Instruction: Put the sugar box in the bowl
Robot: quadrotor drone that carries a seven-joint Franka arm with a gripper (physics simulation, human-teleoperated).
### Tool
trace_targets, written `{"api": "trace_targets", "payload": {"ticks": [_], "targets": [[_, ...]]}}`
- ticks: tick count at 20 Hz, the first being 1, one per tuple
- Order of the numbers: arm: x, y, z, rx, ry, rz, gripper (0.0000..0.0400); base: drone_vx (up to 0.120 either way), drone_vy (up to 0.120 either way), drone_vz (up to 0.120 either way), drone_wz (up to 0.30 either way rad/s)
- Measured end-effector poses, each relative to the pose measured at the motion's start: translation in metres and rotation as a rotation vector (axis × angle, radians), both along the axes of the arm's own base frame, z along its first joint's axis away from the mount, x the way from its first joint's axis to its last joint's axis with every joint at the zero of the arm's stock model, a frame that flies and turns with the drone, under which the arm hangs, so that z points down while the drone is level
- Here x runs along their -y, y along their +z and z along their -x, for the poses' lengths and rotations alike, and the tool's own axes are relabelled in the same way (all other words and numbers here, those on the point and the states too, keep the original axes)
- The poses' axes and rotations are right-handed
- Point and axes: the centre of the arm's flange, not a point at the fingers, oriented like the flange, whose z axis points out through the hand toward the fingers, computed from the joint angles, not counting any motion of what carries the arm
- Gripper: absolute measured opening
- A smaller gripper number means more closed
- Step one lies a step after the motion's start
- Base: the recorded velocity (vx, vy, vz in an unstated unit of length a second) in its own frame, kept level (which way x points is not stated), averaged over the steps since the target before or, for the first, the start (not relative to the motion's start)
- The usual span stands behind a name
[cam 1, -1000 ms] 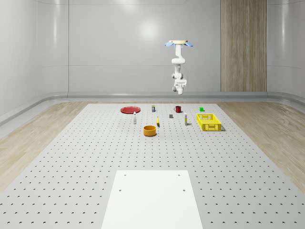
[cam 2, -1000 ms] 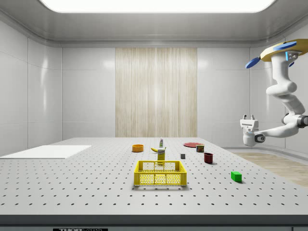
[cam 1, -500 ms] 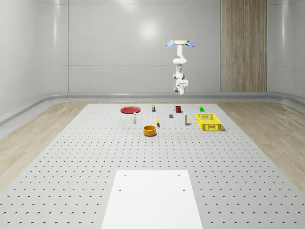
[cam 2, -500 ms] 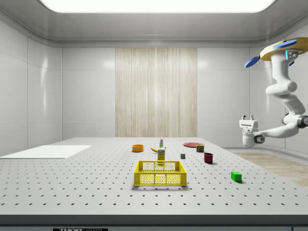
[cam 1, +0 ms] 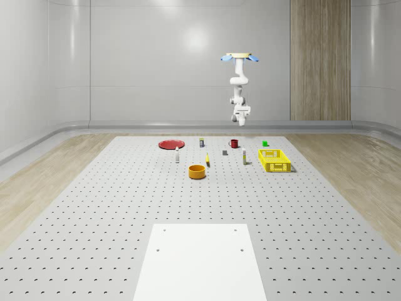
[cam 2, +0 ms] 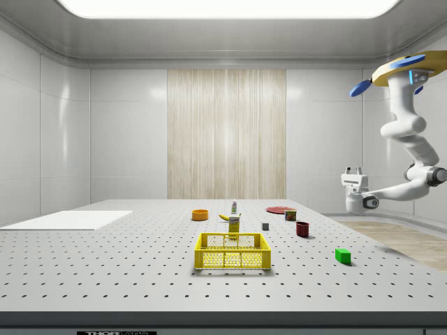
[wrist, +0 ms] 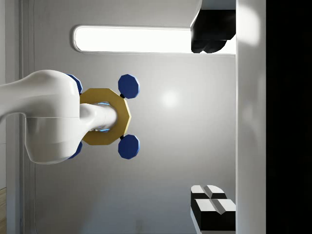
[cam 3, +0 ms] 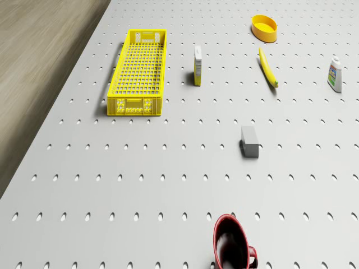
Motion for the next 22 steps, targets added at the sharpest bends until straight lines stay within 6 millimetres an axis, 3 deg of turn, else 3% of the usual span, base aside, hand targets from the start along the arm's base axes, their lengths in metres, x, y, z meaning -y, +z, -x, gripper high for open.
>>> {"api": "trace_targets", "payload": {"ticks": [14,22], "targets": [[-0.004,0.0,0.001,0.011,-0.001,0.043,0.04,0.12,0.0,0.0,0.0],[-0.018,-0.002,0.002,0.016,-0.004,0.178,0.04,0.12,0.0,0.0,0.0]]}}
